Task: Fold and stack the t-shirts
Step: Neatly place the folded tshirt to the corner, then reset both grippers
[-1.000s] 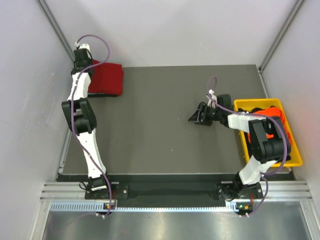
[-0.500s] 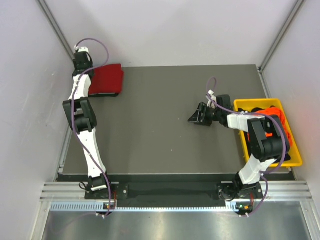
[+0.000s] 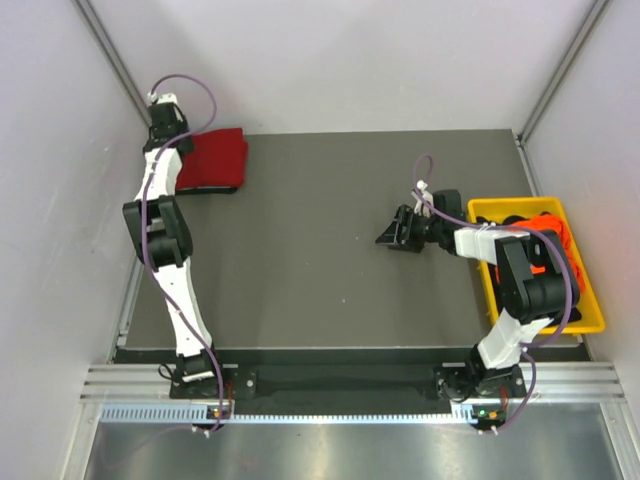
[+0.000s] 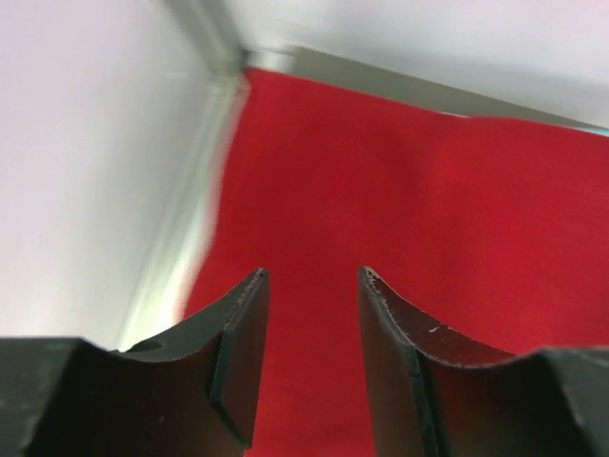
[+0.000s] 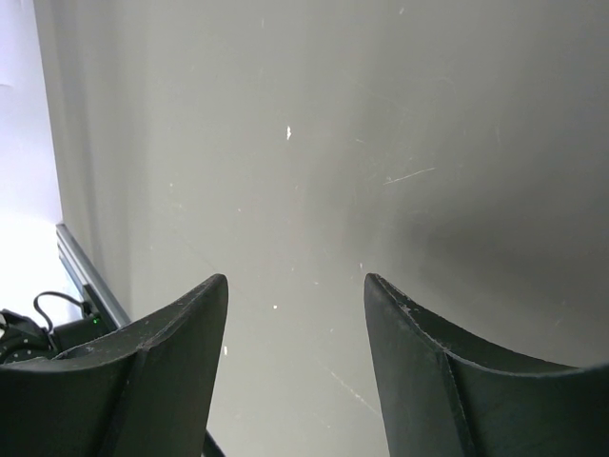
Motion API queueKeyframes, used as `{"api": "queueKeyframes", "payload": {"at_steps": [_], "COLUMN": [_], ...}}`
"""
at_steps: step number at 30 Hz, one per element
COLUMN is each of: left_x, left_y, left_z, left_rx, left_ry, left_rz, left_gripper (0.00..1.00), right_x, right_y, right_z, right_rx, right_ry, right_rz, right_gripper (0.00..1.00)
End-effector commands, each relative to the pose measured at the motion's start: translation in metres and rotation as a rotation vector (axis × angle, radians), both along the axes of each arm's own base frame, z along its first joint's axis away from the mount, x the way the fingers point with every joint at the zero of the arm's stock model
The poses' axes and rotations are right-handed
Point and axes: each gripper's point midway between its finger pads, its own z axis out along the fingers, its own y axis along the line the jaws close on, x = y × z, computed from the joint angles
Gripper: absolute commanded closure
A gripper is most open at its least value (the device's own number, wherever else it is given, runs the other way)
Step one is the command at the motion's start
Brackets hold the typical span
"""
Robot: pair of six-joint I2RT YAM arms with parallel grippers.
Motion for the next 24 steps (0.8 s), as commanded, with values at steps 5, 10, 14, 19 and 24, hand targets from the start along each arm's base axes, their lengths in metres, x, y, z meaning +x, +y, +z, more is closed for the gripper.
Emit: {"api": "queueKeyframes", "payload": {"at_steps": [5, 10, 14, 19, 24], "left_x": [-0.019, -0.066, -0.138, -0.213, -0.275], "left_y": [-0.141, -0.222, -0.304, -0.356, -0.374], "left_z": [0.053, 0.071, 0.055, 0.054, 0.065], "left_rx": [-0.282, -0.417, -0.546, -0.549, -0.692], "left_ry": [-0.044, -0.035, 0.012, 0.081, 0.058], "left_rz": [-0.327, -0.517, -0.703, -0.861, -0.973], "left_gripper": [0.54, 0.54, 0.55, 0.55, 0.43], "right_x": [0.018, 0.022, 0.026, 0.031, 0.001], "right_y": [0.005, -0.004, -0.007, -0.023, -0.027], "right_z": [0.029, 0.023, 0.047, 0.096, 0.165], "right_rx": [0.025, -0.03, -0.051, -0.12, -0.133], "right_ry": [-0.107, -0.103, -0.155, -0.243, -0.364], "right_rz": [0.01, -0.023, -0.031, -0.116, -0.191], "right_gripper": [0.4, 0.39, 0.4, 0.39, 0.08]}}
